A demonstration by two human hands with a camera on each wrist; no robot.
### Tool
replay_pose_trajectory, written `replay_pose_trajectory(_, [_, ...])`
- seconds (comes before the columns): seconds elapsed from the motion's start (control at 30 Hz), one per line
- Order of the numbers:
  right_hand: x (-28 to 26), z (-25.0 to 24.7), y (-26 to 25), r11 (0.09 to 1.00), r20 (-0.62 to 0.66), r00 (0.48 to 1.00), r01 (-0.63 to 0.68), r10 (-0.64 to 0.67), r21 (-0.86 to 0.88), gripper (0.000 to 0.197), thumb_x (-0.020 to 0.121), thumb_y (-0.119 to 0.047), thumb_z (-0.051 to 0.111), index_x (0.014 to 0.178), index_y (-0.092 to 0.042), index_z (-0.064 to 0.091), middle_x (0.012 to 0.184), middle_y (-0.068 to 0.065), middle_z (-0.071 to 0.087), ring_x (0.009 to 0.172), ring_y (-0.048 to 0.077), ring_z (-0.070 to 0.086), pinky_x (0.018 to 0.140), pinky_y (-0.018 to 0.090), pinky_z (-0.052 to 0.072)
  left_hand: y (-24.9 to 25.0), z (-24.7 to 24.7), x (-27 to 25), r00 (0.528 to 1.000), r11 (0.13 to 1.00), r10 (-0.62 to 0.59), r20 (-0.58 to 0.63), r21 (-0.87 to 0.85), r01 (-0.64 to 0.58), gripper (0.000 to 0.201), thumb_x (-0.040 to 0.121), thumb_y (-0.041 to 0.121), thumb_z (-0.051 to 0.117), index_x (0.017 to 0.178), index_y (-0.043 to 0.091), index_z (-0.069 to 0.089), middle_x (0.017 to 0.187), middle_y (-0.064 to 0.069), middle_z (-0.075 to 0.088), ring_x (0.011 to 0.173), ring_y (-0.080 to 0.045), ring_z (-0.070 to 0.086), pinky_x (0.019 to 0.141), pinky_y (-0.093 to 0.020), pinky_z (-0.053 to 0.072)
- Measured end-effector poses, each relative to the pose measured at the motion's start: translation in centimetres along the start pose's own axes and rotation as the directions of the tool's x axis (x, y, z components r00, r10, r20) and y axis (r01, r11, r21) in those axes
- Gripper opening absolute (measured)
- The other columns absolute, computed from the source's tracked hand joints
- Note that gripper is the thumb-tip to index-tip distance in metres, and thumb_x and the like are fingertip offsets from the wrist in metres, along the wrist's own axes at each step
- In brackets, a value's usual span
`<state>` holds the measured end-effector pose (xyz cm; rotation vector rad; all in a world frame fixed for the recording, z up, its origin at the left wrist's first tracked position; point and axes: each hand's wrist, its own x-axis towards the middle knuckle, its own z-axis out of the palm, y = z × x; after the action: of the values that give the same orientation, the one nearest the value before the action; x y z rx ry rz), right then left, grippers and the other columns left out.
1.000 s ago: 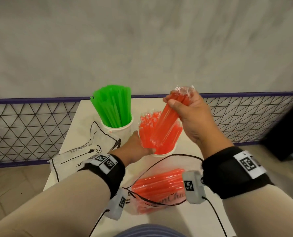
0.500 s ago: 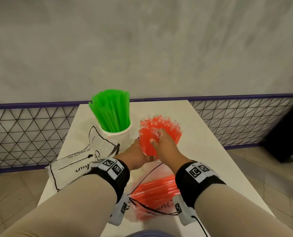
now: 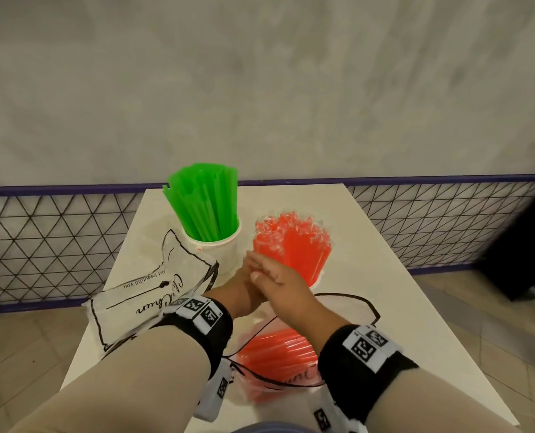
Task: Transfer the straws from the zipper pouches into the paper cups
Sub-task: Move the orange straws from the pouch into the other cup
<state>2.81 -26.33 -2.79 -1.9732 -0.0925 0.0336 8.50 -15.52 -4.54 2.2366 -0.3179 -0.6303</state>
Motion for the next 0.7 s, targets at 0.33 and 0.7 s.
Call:
replay_pose_trajectory(0.33, [2.0,-3.4,3.1,0.981,-0.082,0.98,-0.176,0.182,0.082,0.052,0.095,0.0,0.051,0.144,-0.018,0.045,0.135,0.0,0.058,0.12,0.007,0.054,0.095,0.015,0.044,0.2,0.1,1.0,0.999,0.997,-0.004,0.032,-0.076,0.007,0.085,0.083,0.034,0.075,0.144,0.02,0.018,0.122,0.002,0.052,0.105,-0.015,0.05,0.085,-0.026,0.037])
replay_pose_trajectory(0.7, [-2.6,-4.1,1.0,0.876,0.49,0.83,0.005,0.265,-0.481,0.02,0.087,-0.009,0.06,0.1,-0.016,0.073,0.094,-0.003,0.072,0.081,0.009,0.066,0.077,0.025,0.051,-4.4,-1.5,-0.5,0.967,0.975,-0.199,0.158,-0.067,0.212,0.057,0.093,0.02,0.057,0.146,0.023,0.033,0.136,-0.007,0.052,0.123,-0.022,0.051,0.103,-0.038,0.044])
